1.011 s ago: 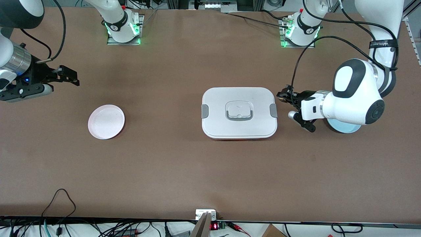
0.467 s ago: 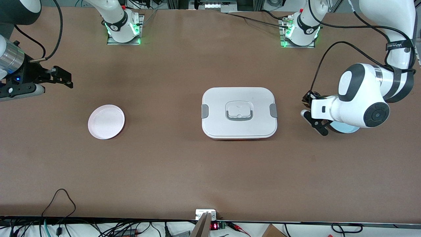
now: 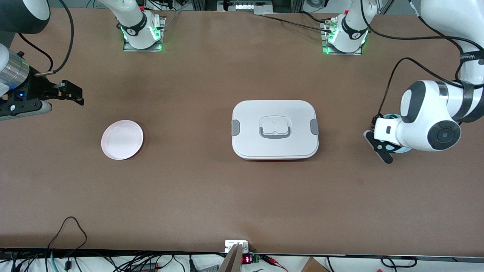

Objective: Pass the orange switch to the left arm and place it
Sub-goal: 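Lower the orange switch with the left gripper onto the blue plate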

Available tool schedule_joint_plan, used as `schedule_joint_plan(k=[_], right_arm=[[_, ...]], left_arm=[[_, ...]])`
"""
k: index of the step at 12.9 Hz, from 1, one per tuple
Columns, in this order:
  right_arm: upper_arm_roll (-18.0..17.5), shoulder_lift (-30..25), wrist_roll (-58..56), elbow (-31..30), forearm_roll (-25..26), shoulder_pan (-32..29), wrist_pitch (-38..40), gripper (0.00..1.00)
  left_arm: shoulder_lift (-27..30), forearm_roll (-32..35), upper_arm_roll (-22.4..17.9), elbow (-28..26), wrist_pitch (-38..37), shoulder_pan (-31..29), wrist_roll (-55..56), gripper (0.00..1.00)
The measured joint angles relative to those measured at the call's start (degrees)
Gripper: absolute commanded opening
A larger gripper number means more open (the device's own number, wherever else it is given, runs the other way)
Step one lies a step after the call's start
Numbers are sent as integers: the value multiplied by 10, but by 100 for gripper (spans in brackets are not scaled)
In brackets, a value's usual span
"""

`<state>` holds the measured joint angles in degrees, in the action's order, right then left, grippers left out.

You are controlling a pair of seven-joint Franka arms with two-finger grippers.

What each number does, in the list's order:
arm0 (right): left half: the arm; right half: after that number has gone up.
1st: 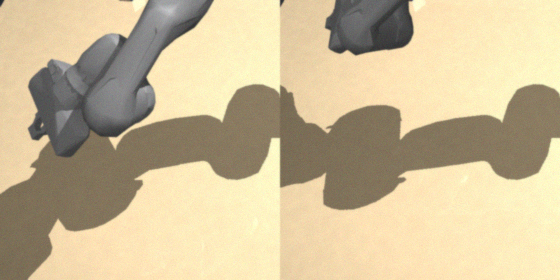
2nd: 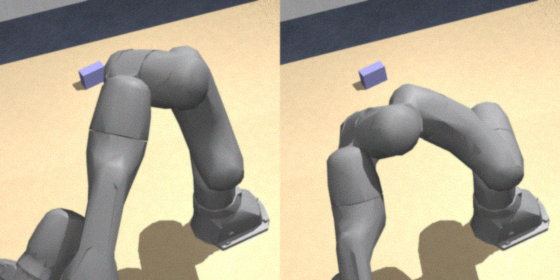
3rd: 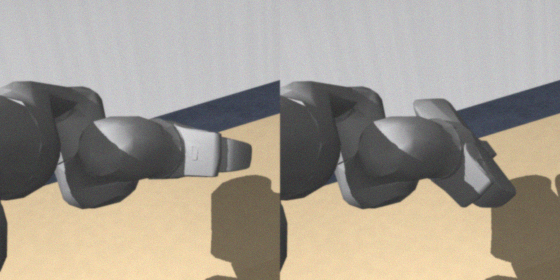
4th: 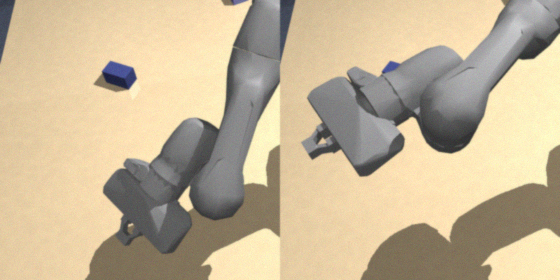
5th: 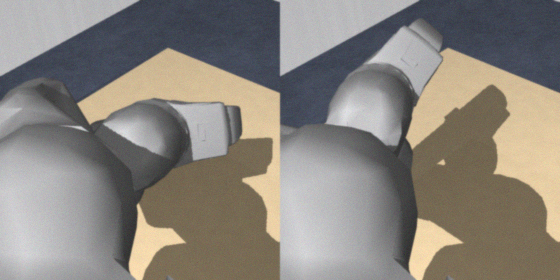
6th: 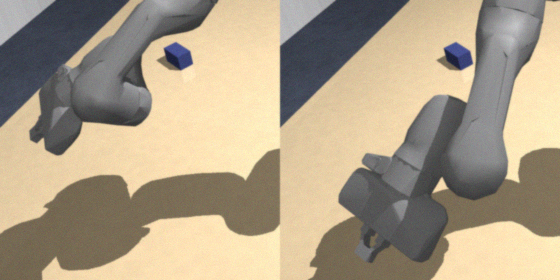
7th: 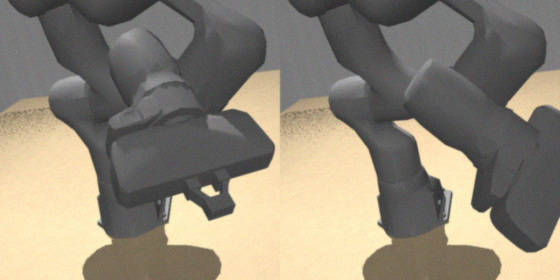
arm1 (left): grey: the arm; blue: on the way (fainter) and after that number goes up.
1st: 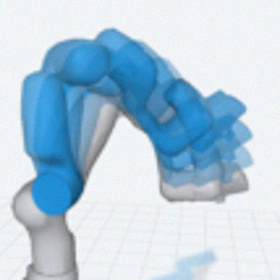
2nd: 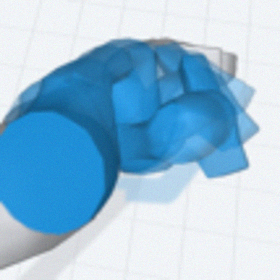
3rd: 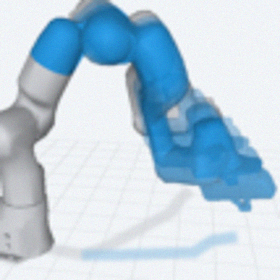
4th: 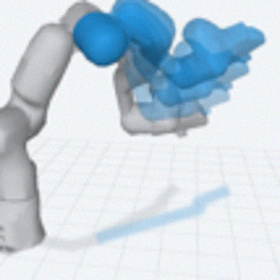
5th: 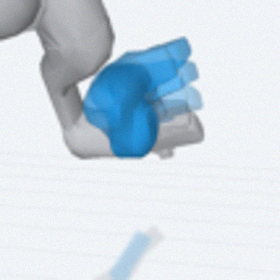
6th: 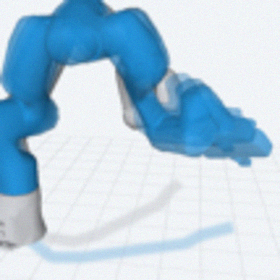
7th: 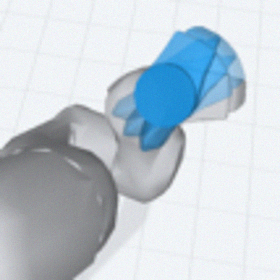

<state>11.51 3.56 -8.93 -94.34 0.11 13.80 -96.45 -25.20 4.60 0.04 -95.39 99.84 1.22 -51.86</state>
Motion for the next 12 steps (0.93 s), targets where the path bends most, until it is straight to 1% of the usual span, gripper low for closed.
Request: schedule_joint_plan(k=[2, 4, 7, 9, 12], right_arm=[[0, 6, 0, 3, 2, 3, -25, 100], [0, 23, 0, 21, 5, 5, -39, 100], [0, 47, 0, 42, 7, 5, -38, 100], [0, 49, 0, 43, 8, 5, -32, 100], [4, 49, 0, 43, 8, 0, -4, 100]], left_arm=[[-25, 16, -1, -1, 41, -27, -57, 19], [-44, 33, -1, -1, 68, -47, -97, 19], [-55, 37, -1, -8, 83, -68, -143, 19], [-56, 37, -1, -24, 105, -79, -172, 18], [-57, 37, -2, -55, 144, -101, -228, 17]])
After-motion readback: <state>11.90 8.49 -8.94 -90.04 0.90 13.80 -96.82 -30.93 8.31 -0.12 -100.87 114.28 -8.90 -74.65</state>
